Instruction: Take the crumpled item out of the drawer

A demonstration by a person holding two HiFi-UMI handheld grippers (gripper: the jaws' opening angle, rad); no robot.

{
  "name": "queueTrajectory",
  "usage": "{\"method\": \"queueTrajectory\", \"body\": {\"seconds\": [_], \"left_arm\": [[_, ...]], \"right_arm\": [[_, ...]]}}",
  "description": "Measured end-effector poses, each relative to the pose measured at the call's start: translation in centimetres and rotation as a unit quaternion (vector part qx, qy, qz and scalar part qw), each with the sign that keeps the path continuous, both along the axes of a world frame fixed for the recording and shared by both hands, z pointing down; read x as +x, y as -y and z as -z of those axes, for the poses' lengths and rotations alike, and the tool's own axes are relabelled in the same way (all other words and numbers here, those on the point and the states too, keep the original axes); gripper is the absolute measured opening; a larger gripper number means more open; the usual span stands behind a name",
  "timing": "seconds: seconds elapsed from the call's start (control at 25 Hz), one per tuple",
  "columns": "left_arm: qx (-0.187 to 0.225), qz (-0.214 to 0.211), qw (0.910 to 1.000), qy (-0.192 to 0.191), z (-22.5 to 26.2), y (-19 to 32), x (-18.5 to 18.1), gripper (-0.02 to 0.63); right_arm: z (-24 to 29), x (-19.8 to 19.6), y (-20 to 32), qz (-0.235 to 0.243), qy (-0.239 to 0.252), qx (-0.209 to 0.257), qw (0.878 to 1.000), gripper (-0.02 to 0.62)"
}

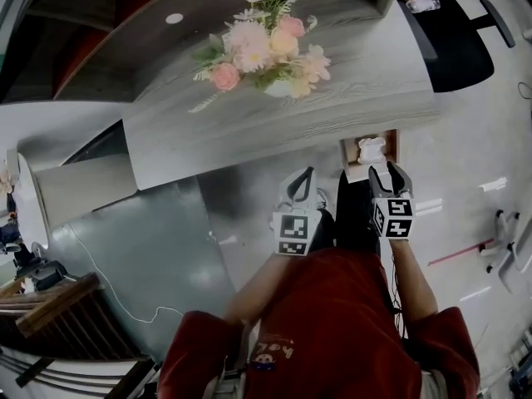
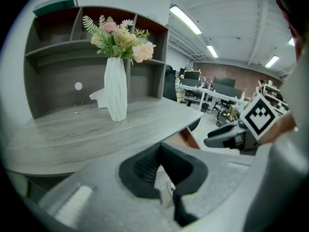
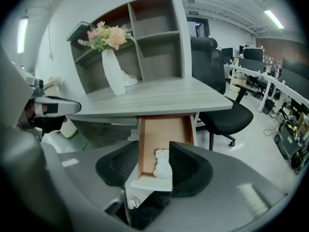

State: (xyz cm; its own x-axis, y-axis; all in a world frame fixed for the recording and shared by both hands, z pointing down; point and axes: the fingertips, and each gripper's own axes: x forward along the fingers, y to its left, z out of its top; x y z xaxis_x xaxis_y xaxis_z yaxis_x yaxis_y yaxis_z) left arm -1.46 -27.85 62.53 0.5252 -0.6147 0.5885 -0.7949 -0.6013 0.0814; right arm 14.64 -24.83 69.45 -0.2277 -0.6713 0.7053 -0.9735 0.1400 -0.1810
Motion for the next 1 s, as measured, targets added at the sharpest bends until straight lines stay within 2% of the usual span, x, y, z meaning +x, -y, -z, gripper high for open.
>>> {"method": "queueTrajectory", "body": {"seconds": [0.24, 0.52, 0.76, 1.0], "left_arm": [[-0.027, -0.012, 0.9995, 0.012, -3.6, -0.4, 0.8, -0.003], [-0.068, 0.006, 0.9975, 0.019, -7.6, -0.5, 0.3, -0.003], [-0.081, 0.009, 0.9962, 0.031, -9.5, -0.4, 0.1, -0.003], [-0.093, 0.017, 0.9948, 0.036, -11.1, 0.0, 0.1, -0.003]], "right_arm": [[-4.4, 0.2, 0.1, 0.003, 0.000, -0.036, 0.999, 0.179], [-9.8, 1.0, 0.4, 0.001, -0.005, -0.084, 0.996, 0.178], [-13.9, 1.5, 0.4, 0.014, -0.015, -0.120, 0.993, 0.179], [-16.4, 2.0, 1.1, 0.015, -0.016, -0.137, 0.990, 0.179]]}}
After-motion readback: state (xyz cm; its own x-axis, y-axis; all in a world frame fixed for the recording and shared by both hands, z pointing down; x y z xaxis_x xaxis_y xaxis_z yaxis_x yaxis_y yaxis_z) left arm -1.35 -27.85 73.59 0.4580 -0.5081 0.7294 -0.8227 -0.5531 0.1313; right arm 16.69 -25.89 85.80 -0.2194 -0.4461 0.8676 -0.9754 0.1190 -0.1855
